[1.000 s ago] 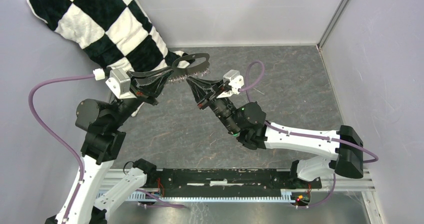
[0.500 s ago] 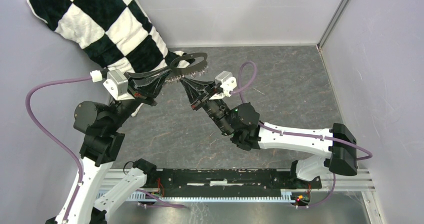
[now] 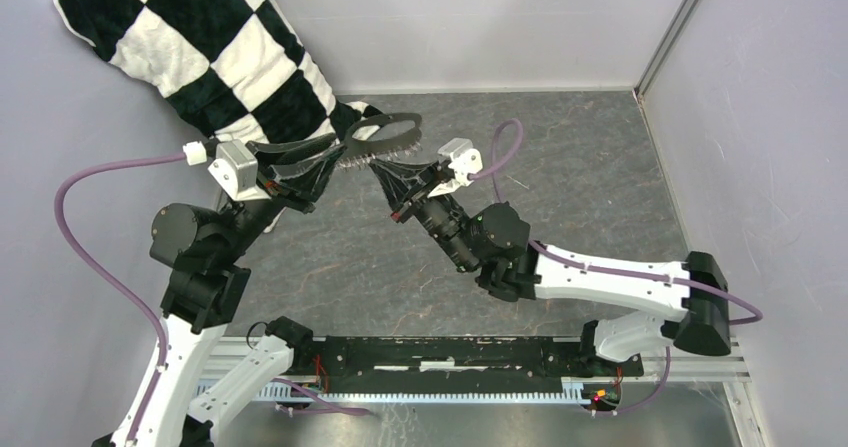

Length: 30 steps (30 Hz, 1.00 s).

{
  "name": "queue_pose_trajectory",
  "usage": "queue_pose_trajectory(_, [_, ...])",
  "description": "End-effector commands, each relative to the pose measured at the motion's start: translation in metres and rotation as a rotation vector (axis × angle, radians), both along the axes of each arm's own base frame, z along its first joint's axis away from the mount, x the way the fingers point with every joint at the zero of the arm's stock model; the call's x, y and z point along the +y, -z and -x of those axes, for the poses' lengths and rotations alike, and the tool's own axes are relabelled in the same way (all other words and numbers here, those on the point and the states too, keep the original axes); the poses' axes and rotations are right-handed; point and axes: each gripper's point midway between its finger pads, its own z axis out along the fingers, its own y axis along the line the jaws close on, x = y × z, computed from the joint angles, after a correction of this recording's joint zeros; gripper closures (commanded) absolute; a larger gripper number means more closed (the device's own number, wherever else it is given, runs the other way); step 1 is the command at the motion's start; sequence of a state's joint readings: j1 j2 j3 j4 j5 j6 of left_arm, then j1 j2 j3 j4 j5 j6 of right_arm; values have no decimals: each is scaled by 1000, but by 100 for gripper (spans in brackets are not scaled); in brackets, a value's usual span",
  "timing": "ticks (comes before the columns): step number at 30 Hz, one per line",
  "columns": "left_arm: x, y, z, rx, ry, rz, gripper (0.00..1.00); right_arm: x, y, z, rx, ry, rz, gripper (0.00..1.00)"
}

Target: Put the keys on the keyring

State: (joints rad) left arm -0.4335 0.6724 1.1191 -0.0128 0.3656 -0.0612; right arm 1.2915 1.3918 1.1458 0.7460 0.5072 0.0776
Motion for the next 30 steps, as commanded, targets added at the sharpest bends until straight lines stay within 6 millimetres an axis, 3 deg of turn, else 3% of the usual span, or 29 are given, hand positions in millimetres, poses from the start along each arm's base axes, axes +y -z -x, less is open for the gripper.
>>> queue_pose_trajectory(1, [5,1,-1,9,-21,40,56,-10,14,3,127,-26,149,100])
queue_pose_trajectory(4, [4,10,-4,15,-30,16,23,-10,43,1,242,-85,293,100])
queue_pose_trajectory(8, [-2,39,-10,51,-24,-103,1,-23,97,-3,466,-184,429,100])
queue_pose_trajectory(12, [-8,65,-2,37,25,-211,0,-38,147,1,676,-278,495,100])
queue_pose_trajectory(16, [-20,98,24,-18,160,-360,0,-45,176,19,803,-390,471,100])
queue_pose_trajectory(20, [-23,143,58,-158,306,-581,1,-44,184,39,940,-581,325,100])
queue_pose_trajectory(26, [-15,203,87,-340,423,-828,6,-43,181,73,1157,-911,-41,100])
queue_pose_trajectory(30, [-10,232,105,-501,479,-933,15,-39,185,74,1221,-939,-52,100])
